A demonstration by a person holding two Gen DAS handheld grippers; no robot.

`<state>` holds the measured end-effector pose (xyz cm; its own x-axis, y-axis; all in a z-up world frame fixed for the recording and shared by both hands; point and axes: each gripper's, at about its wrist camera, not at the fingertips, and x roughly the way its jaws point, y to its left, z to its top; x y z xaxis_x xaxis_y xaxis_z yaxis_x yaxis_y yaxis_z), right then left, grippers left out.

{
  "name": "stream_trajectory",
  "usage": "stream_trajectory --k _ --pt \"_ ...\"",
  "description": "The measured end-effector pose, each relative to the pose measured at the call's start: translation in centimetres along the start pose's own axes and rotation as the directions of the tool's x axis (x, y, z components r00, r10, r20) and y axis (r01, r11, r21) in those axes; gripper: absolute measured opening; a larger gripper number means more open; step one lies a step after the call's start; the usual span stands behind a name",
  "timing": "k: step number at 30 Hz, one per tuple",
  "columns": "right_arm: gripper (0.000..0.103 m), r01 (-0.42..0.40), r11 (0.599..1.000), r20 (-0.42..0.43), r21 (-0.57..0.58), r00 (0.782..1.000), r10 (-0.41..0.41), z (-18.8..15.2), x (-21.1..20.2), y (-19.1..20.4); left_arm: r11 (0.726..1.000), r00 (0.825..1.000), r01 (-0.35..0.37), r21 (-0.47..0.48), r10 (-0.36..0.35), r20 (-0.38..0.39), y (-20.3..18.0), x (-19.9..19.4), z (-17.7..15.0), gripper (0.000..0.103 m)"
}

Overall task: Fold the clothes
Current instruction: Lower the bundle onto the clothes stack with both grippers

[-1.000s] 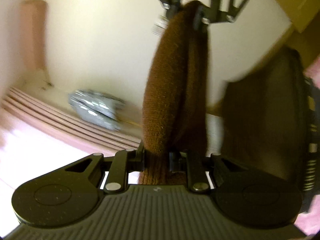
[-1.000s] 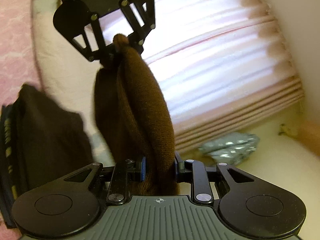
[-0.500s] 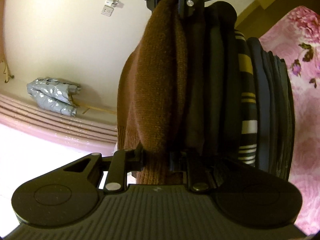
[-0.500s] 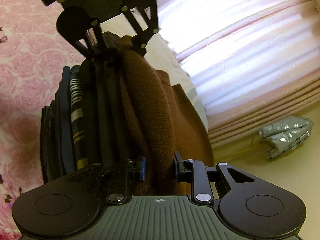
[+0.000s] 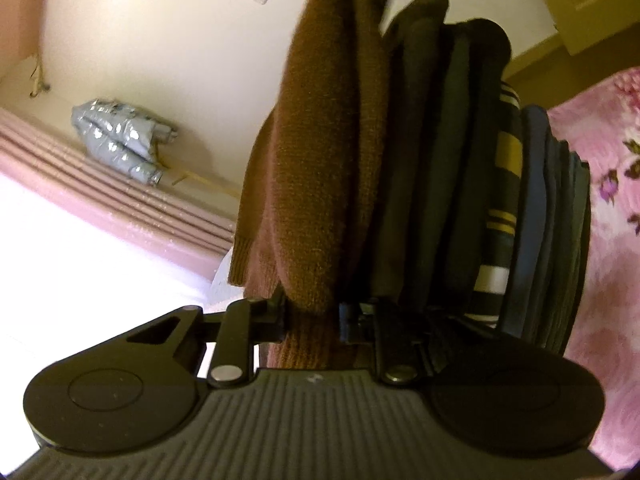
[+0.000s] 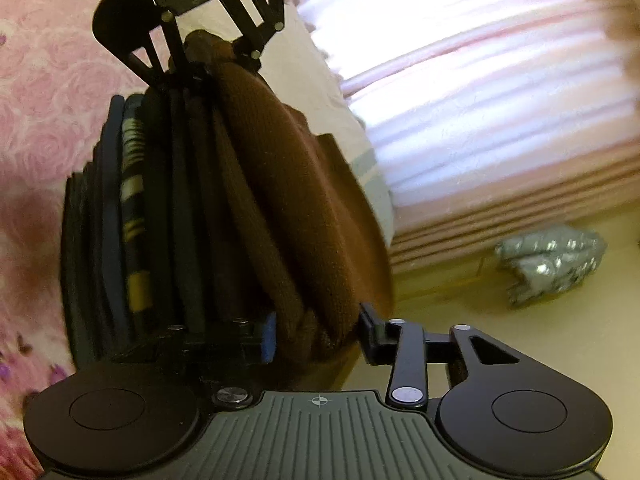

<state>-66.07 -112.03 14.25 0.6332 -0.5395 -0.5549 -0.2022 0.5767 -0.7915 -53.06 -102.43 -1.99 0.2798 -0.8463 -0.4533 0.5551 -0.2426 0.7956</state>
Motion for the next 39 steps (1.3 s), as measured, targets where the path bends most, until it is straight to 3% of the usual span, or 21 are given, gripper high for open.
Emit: stream_trajectory --k 7,19,25,28,34,36,39 --pt "0.034 -0.001 0.999 0.005 -0.032 1.000 0.001 -1.4 0.5 1.1 0.999 1.000 -0.014 0.030 0.014 -0.015 -0.7 -0.3 0.9 0.017" --pt "0.034 -0.040 0.994 -0.007 0.106 0.999 0.041 -2.8 -0.8 5.1 0.994 1.000 0.006 0.108 -0.003 -0.025 -3.1 -0.6 0.4 0.017" --pt "0.034 -0.023 0.992 -0.004 0.122 1.000 0.023 -2.4 -0.7 2.3 0.996 0.999 -0.002 0.084 0.006 -0.050 -1.1 0.8 1.1 0.018" --pt "0.036 0.001 0.995 -0.002 0.104 1.000 -0.001 -1.9 -0.7 1.7 0.998 0.998 -0.021 0.056 0.024 -0.051 -0.5 0.8 1.1 0.026" --pt "0.047 0.044 0.989 -0.023 0.145 0.999 -0.041 -2.0 -0.9 1.7 0.997 0.997 -0.065 -0.047 0.063 -0.045 1.3 0.1 0.7 0.056" --pt "0.064 0.064 0.984 -0.027 0.169 0.998 -0.060 -2.1 -1.3 1.8 0.993 0.996 -0.080 -0.086 0.076 -0.044 2.0 -0.2 0.4 0.071" --pt "0.066 0.076 0.975 -0.036 0.209 0.997 -0.070 -2.2 -2.2 2.0 0.982 0.996 -0.074 -0.176 0.066 -0.053 2.9 -1.2 -0.1 0.073"
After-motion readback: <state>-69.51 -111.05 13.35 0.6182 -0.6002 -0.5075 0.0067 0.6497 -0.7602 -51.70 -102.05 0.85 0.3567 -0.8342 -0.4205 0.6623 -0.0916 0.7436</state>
